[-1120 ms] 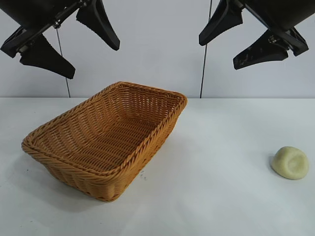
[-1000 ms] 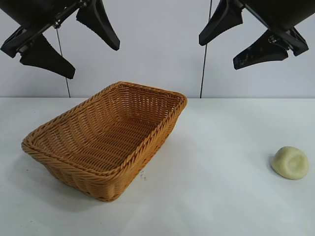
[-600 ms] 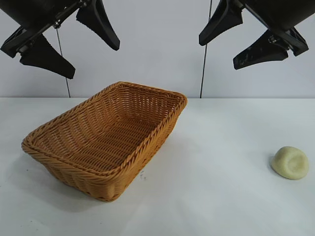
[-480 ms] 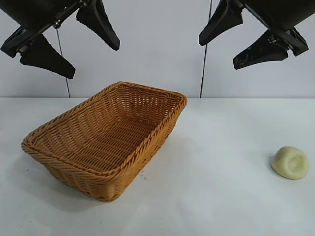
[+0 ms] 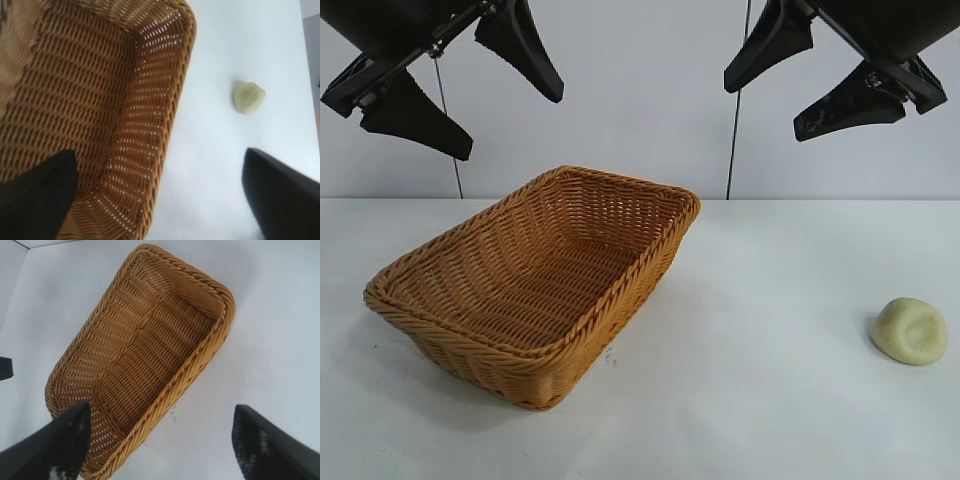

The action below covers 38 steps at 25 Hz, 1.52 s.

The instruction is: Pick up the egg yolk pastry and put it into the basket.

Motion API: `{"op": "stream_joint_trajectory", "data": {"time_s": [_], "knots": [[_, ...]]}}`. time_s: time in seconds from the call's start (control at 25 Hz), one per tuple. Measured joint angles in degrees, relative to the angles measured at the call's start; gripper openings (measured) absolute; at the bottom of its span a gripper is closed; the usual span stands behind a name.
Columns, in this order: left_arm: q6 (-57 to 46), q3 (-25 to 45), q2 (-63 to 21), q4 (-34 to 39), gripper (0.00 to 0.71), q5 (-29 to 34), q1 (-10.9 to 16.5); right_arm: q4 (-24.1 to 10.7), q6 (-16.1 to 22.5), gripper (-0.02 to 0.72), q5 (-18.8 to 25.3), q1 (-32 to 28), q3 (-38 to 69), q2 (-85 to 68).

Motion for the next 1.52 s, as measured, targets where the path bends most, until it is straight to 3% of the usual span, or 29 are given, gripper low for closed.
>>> {"op": "stream_joint_trajectory", "data": {"time_s": [0.52,0.92,1.12,1.24,1.4,1.52], "knots": [[-8.87,0.71,-4.72,2.70,0.643,2.81,0.00,0.00,0.00,0.562,0.00,0.00,0.00,0.00],[-24.53,15.09,-16.99,6.83,0.643,2.60,0.00,0.00,0.00,0.562,-0.04,0.00,0.00,0.00],[-36.00,17.77,-19.34,12.19,0.643,2.73,-0.57,0.00,0.00,0.562,-0.04,0.00,0.00,0.00],[-43.55,18.01,-19.38,15.21,0.643,2.67,-2.16,0.00,0.00,0.562,-0.04,0.00,0.00,0.00],[-55.95,18.02,-17.71,21.87,0.643,1.78,-8.19,0.00,0.00,0.562,-0.04,0.00,0.00,0.00],[-65.94,18.06,-14.75,26.10,0.643,0.45,-9.52,0.00,0.00,0.562,-0.04,0.00,0.00,0.00]]}}
